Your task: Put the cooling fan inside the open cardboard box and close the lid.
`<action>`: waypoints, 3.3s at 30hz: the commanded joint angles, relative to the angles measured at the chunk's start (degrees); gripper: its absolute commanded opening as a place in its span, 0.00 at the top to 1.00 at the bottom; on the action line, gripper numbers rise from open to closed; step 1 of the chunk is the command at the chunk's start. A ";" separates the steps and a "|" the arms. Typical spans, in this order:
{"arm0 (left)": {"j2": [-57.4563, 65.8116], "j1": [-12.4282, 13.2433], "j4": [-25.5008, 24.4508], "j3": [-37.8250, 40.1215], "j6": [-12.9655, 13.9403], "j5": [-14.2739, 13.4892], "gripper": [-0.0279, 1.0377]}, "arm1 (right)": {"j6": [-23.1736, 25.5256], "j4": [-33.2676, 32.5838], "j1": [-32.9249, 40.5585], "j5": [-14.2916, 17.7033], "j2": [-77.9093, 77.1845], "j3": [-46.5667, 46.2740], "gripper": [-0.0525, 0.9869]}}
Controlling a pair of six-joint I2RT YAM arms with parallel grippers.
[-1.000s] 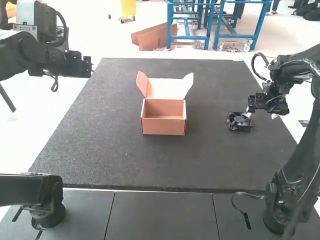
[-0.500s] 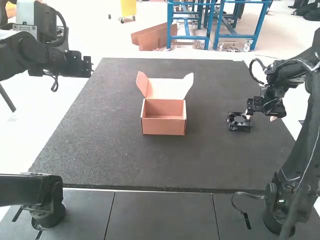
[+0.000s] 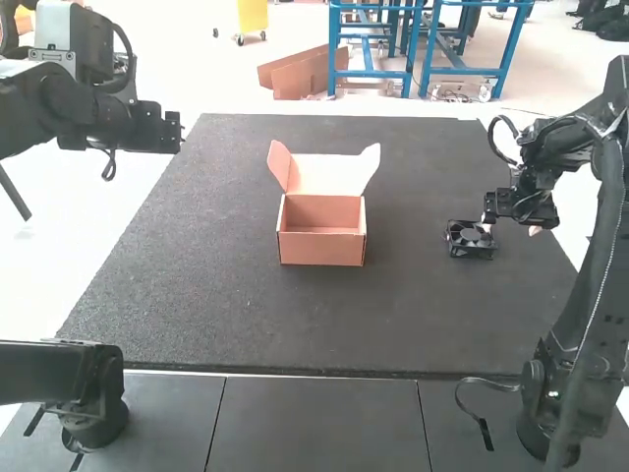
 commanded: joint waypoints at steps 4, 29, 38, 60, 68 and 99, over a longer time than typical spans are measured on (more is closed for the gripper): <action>0.41 -0.41 0.53 0.92 -0.60 0.71 0.07 | 0.58 -1.00 -0.61 1.17 2.01 2.53 0.09; 0.93 -0.32 0.18 1.27 -0.60 0.71 0.07 | 1.55 -6.28 -0.25 1.43 7.28 2.79 0.39; 0.49 0.03 -1.05 1.36 -0.51 0.71 0.07 | 2.16 -5.31 -0.17 -0.32 10.27 3.14 0.87; 0.06 -0.41 -0.61 0.57 -0.42 0.62 0.07 | 9.10 -10.14 -0.43 -9.82 -3.18 6.48 0.96; 0.14 -0.41 1.41 -1.54 0.72 0.80 0.07 | 12.71 -18.76 0.10 -11.75 -15.92 5.95 0.96; -0.30 -0.50 1.33 -4.44 1.42 4.31 0.07 | 44.35 -24.64 42.20 -12.45 -31.57 9.29 0.96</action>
